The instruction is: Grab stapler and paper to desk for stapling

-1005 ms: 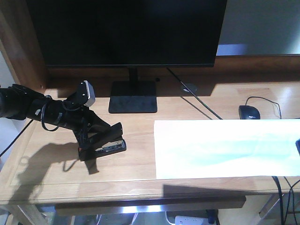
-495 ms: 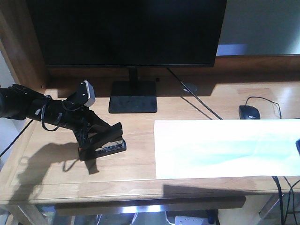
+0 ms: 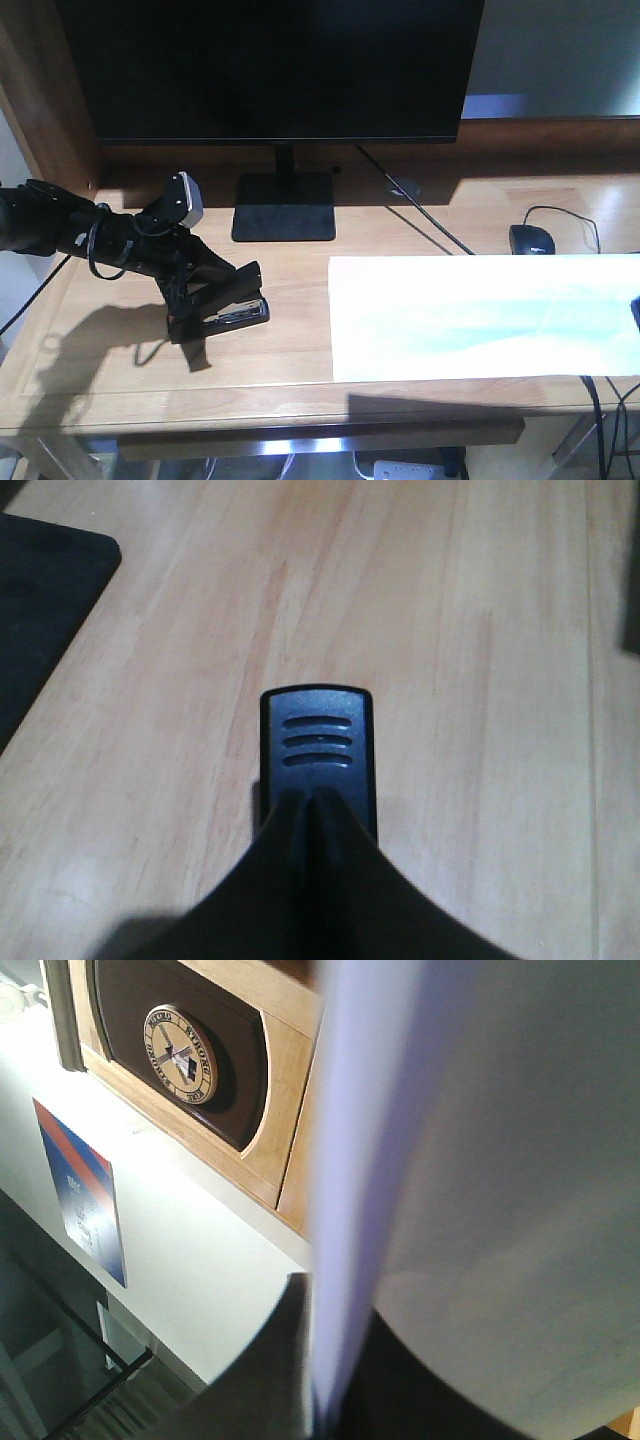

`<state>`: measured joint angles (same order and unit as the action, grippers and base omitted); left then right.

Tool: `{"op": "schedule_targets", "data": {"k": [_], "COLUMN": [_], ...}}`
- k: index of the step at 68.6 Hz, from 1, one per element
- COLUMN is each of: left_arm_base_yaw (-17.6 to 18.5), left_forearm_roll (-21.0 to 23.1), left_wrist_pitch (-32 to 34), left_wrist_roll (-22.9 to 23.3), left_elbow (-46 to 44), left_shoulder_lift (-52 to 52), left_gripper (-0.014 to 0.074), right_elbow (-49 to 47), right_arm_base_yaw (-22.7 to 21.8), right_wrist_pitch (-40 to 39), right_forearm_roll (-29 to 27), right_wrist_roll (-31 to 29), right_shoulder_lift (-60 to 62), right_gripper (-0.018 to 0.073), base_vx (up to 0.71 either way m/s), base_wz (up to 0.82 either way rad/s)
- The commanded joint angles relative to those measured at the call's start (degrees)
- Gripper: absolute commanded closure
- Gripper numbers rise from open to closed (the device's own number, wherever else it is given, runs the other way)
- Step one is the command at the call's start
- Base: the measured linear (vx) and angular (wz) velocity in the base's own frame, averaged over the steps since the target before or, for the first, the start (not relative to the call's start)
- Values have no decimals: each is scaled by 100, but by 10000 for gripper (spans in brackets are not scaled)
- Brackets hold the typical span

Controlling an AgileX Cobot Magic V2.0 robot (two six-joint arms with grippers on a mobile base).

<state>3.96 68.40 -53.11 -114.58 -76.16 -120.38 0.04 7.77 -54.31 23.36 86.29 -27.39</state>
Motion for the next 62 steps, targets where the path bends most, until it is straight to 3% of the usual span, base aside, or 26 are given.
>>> {"op": "schedule_targets", "data": {"k": [1,25,40,45,52,62], "left_arm_base_yaw": [6,6,6,6,6,6], "left_forearm_roll": [341,341,341,341,341,341], "left_wrist_pitch": [-153,-153,-153,-153,-153,-153], "left_wrist_roll": [53,53,53,53,53,53], "left_elbow": [-128,-128,-128,-128,-128,-128], "left_shoulder_lift": [326,326,326,326,326,326], "left_gripper": [603,603,603,603,603,603], "right_elbow": [-154,-154,-315,-556,-1052,-1766], "right_arm_base_yaw": [-23,-23,-23,-23,-23,-23], "right_wrist_pitch": [-347,-353,-307,-156,218,548], "right_forearm_roll": [-79,-183,342,1081,2758,4730], "right_wrist_roll": [-78,-54,84,365,886,1800], "right_shoulder_lift": [-24,-24,-24,-24,-120,-503], "right_gripper": [564,564,564,564,564,564], "base_vx": [0,0,0,0,0,0], "base_wz": [0,0,0,0,0,0]}}
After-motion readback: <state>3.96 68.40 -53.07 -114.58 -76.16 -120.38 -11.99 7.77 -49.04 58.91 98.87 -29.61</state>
